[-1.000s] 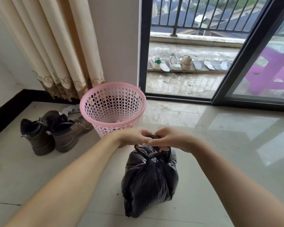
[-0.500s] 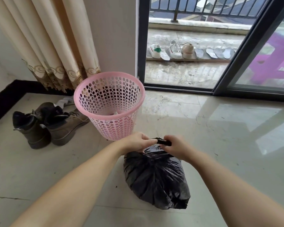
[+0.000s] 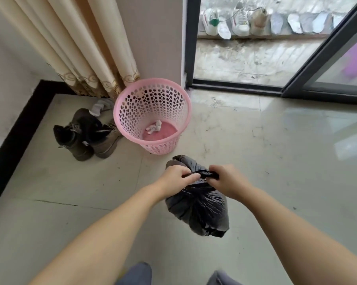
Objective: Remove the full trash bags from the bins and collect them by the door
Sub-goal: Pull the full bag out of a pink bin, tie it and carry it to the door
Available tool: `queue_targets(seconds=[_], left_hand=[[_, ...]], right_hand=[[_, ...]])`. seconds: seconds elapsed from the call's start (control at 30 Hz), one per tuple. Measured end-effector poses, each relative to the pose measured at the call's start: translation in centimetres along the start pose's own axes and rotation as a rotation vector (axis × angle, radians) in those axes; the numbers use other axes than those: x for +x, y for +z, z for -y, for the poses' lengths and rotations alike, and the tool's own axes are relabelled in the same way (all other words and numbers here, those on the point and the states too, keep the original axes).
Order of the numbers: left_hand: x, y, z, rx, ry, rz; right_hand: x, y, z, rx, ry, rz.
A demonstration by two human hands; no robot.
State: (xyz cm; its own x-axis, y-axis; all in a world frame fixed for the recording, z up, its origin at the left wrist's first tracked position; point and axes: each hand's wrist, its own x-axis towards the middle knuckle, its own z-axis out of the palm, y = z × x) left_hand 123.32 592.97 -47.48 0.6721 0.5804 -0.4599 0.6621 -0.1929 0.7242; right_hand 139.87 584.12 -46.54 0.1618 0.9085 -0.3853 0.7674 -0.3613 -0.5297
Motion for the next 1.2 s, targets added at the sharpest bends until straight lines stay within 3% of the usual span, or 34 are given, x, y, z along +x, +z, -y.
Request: queue_targets(seconds=[0.37,0.63,0.93,1.2], left_hand=[[-12.9,-12.8,-16.8,-0.006,-0.038,0.008],[-20.5,-19.6,-28.5,0.046,0.032,-0.039],[-23.4,-22.8,-36.2,0.188,0.140,-0.057],[-25.0,-20.4,-42.5,0.355,0.262,-0.027]], right_hand=[[-10.4,-16.4,13.7,0.040,-0.011,0.009],[-17.3,-28.5,21.3,-0.023,-0.070,-0.042],[-23.8,-35.2,24.1,-0.012,-0.151,-0.197],[-30.2,-37.7,21.6,-0.022,-0.140,-0.300]])
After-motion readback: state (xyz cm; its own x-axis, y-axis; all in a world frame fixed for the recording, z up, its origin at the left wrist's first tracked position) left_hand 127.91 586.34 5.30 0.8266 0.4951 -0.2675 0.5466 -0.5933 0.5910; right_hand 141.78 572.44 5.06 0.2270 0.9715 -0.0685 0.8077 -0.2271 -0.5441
